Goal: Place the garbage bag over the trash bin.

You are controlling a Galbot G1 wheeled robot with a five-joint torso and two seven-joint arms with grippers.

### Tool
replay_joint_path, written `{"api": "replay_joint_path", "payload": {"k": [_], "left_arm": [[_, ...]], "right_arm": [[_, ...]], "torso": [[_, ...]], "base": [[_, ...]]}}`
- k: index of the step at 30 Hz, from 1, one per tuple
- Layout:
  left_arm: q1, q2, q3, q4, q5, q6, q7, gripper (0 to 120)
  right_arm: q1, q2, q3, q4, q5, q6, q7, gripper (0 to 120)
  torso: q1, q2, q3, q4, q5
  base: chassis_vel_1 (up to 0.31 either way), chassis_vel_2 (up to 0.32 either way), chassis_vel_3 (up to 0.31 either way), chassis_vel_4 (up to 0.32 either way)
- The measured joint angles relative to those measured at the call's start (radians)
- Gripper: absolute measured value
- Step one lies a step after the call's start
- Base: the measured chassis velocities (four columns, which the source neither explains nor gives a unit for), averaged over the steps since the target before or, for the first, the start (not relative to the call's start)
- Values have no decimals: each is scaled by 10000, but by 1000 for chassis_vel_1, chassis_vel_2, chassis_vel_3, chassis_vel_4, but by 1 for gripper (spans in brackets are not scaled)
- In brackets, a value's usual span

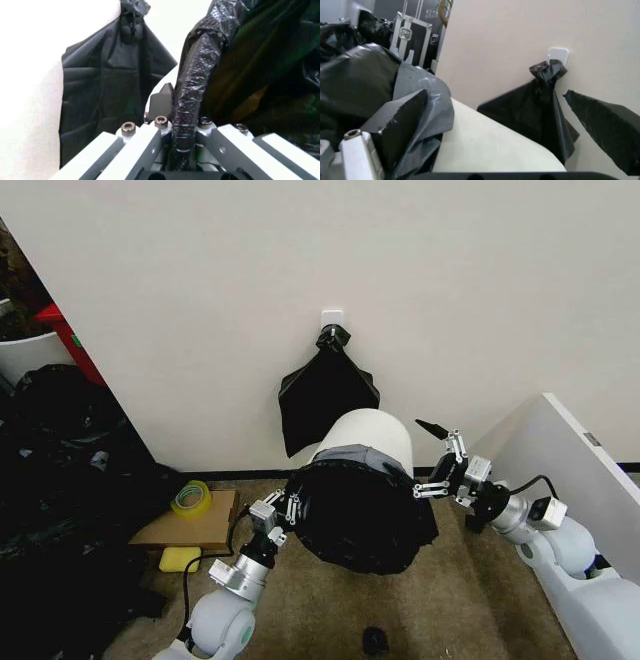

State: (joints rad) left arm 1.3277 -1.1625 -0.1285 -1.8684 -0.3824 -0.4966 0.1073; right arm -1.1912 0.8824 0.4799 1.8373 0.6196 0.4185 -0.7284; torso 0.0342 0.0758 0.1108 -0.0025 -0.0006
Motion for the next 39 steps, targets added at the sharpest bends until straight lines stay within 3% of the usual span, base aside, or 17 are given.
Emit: {"api": "replay_joint_path", "payload": {"k": [11, 16, 19, 20, 22, 23, 24, 25, 27, 29, 30, 32, 33, 35, 39], "left_arm": [[80, 39, -52, -281, -189, 84, 100, 0], [87, -9, -25, -390, -248, 665, -358, 0], [79, -6, 55, -547, -405, 1950, -1342, 0], [79, -6, 55, -547, -405, 1950, -1342, 0], [60, 3, 85, -753, -815, 2922, -1917, 0], [54, 29, 88, -972, -1252, 3823, -2490, 0], [54, 29, 88, -972, -1252, 3823, -2490, 0], [61, 30, 81, -1101, -1472, 4355, -2882, 0], [262, -32, -26, -1606, -2176, 6130, -4314, 0], [286, -43, -31, -1651, -2234, 6265, -4426, 0], [470, -216, -38, -2013, -3070, 7583, -5477, 0], [464, -382, -41, -2076, -3846, 8332, -6246, 0], [464, -382, -41, -2076, -3846, 8332, -6246, 0], [451, -590, -66, -2074, -4800, 8921, -7077, 0], [401, -758, 12, -1774, -5158, 8984, -7961, 0]], "right_arm": [[405, 97, -12, -481, 125, 501, 37, 100], [291, 288, -106, -180, 202, 944, 361, 100], [34, 592, -209, 472, -42, 1275, 2506, 100], [34, 592, -209, 472, -42, 1275, 2506, 100], [-238, 806, -110, 959, -450, 1053, 4249, 100], [-447, 937, 154, 1342, -651, 728, 5355, 100], [-447, 937, 154, 1342, -651, 728, 5355, 100], [-545, 981, 319, 1540, -690, 536, 5854, 100], [-679, 972, 779, 2151, -611, -189, 7045, 100], [-680, 969, 799, 2167, -602, -215, 7068, 100], [-939, 935, 1587, 2727, -398, -631, 7359, 100], [-1516, 1038, 2494, 3220, -203, -663, 7486, 100], [-1516, 1038, 2494, 3220, -203, -663, 7486, 100], [-2367, 1360, 3543, 4059, 194, -661, 7870, 100], [-3088, 1809, 4177, 4752, 594, -559, 8047, 100]], "torso": [[0, 0, 0, 0, -1], [0, 0, 0, 0, 0], [0, 0, 0, 2, -1], [0, 0, 0, 2, -1], [0, 0, 0, 2, -1], [0, 0, 0, -1, 1], [0, 0, 0, -1, 1], [0, 0, 0, -2, 0], [0, 0, 0, -3, 2], [0, 0, 0, -1, 2], [0, 0, 0, 12, 1], [0, 1, -1, -2, -5], [0, 1, -1, -2, -5], [-1, 1, -1, -7, 5], [-1, 2, -2, -1, 1]], "base": [[0, 0, 0, 0], [0, 0, 0, 0], [0, 0, 0, 0], [0, 0, 0, 0], [0, 0, 0, 0], [0, 0, 0, 0], [0, 0, 0, 0], [0, 0, 0, 0], [0, 0, 0, 0], [0, 0, 0, 0], [0, 0, 0, 0], [0, 0, 0, 0], [0, 0, 0, 0], [0, 0, 0, 0], [0, 0, 0, 0]]}}
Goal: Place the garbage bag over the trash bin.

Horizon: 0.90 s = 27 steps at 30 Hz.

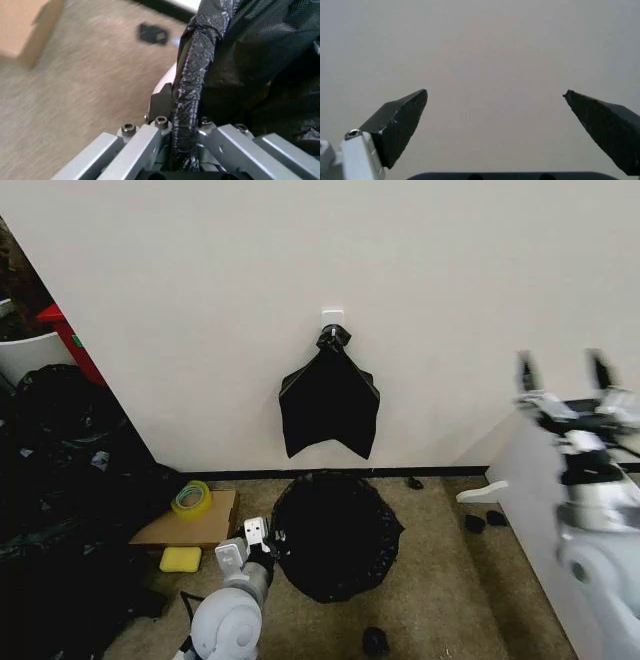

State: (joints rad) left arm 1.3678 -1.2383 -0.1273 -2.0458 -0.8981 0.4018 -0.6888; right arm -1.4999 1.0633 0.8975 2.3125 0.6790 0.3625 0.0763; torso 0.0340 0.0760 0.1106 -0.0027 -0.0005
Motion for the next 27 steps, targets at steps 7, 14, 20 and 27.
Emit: {"api": "replay_joint_path", "payload": {"k": [7, 14, 20, 27], "left_arm": [[-255, -158, 76, 563, -91, -427, -1233, 3], [-333, -17, 138, 625, -362, -566, -1469, 22], [-146, 503, 164, -567, -107, -688, -1459, 49], [400, 684, 163, -1822, 2400, -1802, -1198, 78]], "right_arm": [[-654, 269, -505, 71, 170, 178, -81, 100], [-679, 324, -1048, -583, 288, 408, -290, 100], [-1827, 714, -246, -1153, 811, 771, -1186, 100], [-3083, 1580, 416, -1203, 221, 1161, -1731, 100]], "torso": [[0, 1, -1, 2, 0], [1, 0, 1, 7, 0], [1, 0, 2, 2, -2], [0, 0, 1, -1, 0]], "base": [[0, 0, 0, 0], [0, 0, 0, 0], [0, 0, 0, 0], [0, 0, 0, 0]]}}
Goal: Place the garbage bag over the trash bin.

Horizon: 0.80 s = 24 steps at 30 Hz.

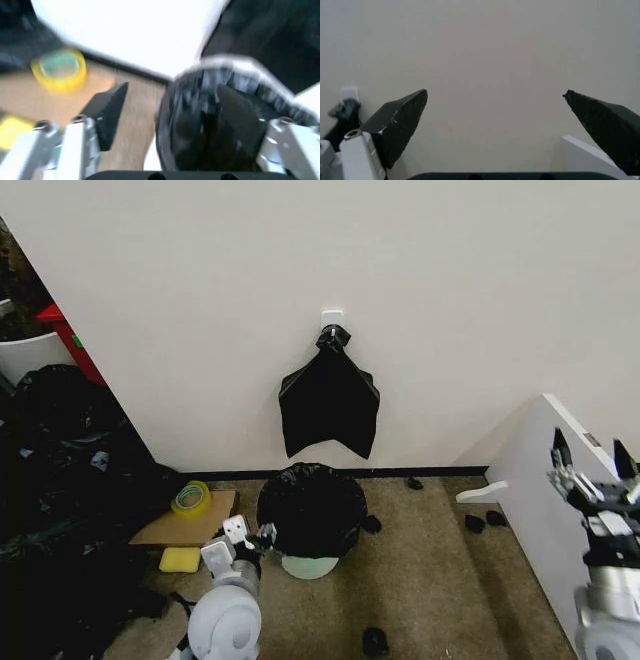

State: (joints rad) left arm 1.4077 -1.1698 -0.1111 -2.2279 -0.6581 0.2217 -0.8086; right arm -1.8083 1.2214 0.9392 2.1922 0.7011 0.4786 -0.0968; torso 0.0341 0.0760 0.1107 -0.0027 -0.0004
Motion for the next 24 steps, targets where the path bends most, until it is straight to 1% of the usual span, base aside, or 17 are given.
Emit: {"api": "replay_joint_path", "payload": {"k": [1, 3, 4, 6, 7, 8, 9, 11, 12, 13, 14, 15, 18, 19, 20, 23, 24], "left_arm": [[0, 0, 0, 0, 0, 0, 0, 78], [460, -62, -2, -190, 1244, -1174, 439, 88], [460, -62, -2, -190, 1244, -1174, 439, 88], [1099, -165, -138, -198, 2664, -2875, 1485, 97], [1418, -252, -184, -197, 3230, -3564, 2083, 98], [1418, -252, -184, -197, 3230, -3564, 2083, 98], [1795, -366, -239, -219, 3710, -4221, 2724, 100], [2458, -654, -539, -436, 4402, -5147, 3946, 100], [2458, -654, -539, -436, 4402, -5147, 3946, 100], [2689, -768, -683, -569, 4598, -5329, 4289, 100], [3037, -946, -932, -843, 4941, -5662, 4820, 100], [3037, -946, -932, -843, 4941, -5662, 4820, 100], [3349, -1308, -1226, -1172, 5469, -5948, 5210, 100], [3349, -1308, -1226, -1172, 5469, -5948, 5210, 100], [3474, -1382, -1294, -1335, 5615, -5994, 5287, 100], [3441, -1353, -1327, -1390, 5628, -5992, 5349, 100], [3218, -1205, -1327, -1322, 5432, -5943, 5504, 100]], "right_arm": [[0, 0, 0, 0, 0, 0, 0, 100], [-191, 239, 38, 83, -559, 0, -26, 100], [-191, 239, 38, 83, -559, 0, -26, 100], [-105, 436, -158, 75, -1620, -149, 255, 100], [11, 553, -343, 59, -2214, -263, 429, 100], [11, 553, -343, 59, -2214, -263, 429, 100], [149, 685, -614, 46, -2808, -397, 575, 100], [458, 873, -1567, 64, -3505, -768, 691, 100], [458, 873, -1567, 64, -3505, -768, 691, 100], [570, 912, -1967, 130, -3671, -1006, 793, 100], [846, 951, -2660, 319, -3965, -1473, 1082, 100], [846, 951, -2660, 319, -3965, -1473, 1082, 100], [1465, 1291, -3899, 832, -4508, -2278, 1506, 100], [1465, 1291, -3899, 832, -4508, -2278, 1506, 100], [1482, 1500, -4426, 1167, -4833, -2661, 1574, 100], [1376, 1715, -4730, 1413, -5248, -2875, 1507, 100], [1270, 1964, -4762, 1501, -5758, -2867, 1275, 100]], "torso": [[0, 0, 0, 0, 0], [0, 0, 0, 0, -6], [0, 0, 0, 0, -6], [0, 0, 0, 1, -3], [0, 0, 0, 4, -2], [0, 0, 0, 4, -2], [0, 0, 0, 3, -3], [0, -1, -1, 0, -1], [0, -1, -1, 0, -1], [0, -2, 0, 2, 0], [0, -2, 0, 6, 2], [0, -2, 0, 6, 2], [1, -2, 1, 6, -3], [1, -2, 1, 6, -3], [1, -2, 1, 5, -4], [0, -1, 0, 5, -5], [0, -1, 0, 0, -7]], "base": [[0, 0, 0, 0], [0, 0, 0, 0], [0, 0, 0, 0], [0, 0, 0, 0], [0, 0, 0, 0], [0, 0, 0, 0], [0, 0, 0, 0], [0, 0, 0, 0], [0, 0, 0, 0], [0, 0, 0, 0], [0, 0, 0, 0], [0, 0, 0, 0], [0, 0, 0, 0], [0, 0, 0, 0], [0, 0, 0, 0], [0, 0, 0, 0], [0, 0, 0, 0]]}}
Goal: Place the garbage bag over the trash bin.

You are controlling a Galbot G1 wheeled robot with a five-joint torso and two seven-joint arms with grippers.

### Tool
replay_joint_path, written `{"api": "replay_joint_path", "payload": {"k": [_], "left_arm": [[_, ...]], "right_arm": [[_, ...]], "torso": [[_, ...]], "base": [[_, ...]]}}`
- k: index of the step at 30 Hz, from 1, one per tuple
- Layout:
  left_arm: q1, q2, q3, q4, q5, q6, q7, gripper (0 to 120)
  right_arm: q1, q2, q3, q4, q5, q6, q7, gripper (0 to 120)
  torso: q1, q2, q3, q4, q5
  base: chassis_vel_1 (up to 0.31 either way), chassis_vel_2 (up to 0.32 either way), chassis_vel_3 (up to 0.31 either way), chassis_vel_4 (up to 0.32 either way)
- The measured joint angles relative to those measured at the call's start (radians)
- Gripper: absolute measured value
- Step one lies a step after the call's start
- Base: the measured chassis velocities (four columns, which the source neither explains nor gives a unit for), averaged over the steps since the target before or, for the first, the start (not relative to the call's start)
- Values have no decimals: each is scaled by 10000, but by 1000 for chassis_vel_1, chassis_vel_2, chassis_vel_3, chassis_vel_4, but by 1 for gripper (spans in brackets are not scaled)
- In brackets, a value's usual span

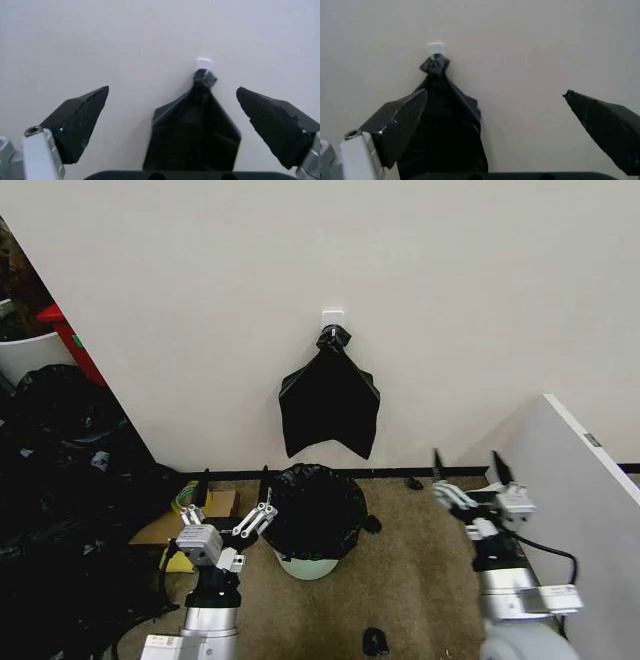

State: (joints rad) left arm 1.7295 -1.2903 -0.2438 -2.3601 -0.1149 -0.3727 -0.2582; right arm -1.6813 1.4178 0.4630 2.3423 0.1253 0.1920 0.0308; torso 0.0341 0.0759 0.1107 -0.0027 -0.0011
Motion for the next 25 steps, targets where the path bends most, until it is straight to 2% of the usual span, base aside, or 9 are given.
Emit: {"api": "replay_joint_path", "payload": {"k": [5, 9, 15, 19, 25], "left_arm": [[-298, 397, 52, 245, -832, 556, 180, 100], [-59, 557, -78, 386, -964, 332, 187, 100], [-145, 495, 43, 654, -1062, 272, 187, 100], [-475, 319, 185, 1222, -795, 268, 104, 100], [-498, 302, 225, 1577, -626, 281, -90, 100]], "right_arm": [[-54, 652, 186, -152, -478, 221, -563, 100], [209, 935, 223, -709, -593, 511, -746, 100], [638, 909, 255, -1210, -875, 627, -485, 100], [1054, 774, 304, -1538, -1495, 358, -103, 100], [1023, 794, 565, -1786, -1728, 380, -446, 100]], "torso": [[1, 0, 2, -3, 4], [1, 0, 2, 3, 7], [1, 0, 1, 3, 6], [1, -1, 2, 3, 4], [1, 0, 2, 2, 6]], "base": [[0, 0, 0, 0], [0, 0, 0, 0], [0, 0, 0, 0], [0, 0, 0, 0], [0, 0, 0, 0]]}}
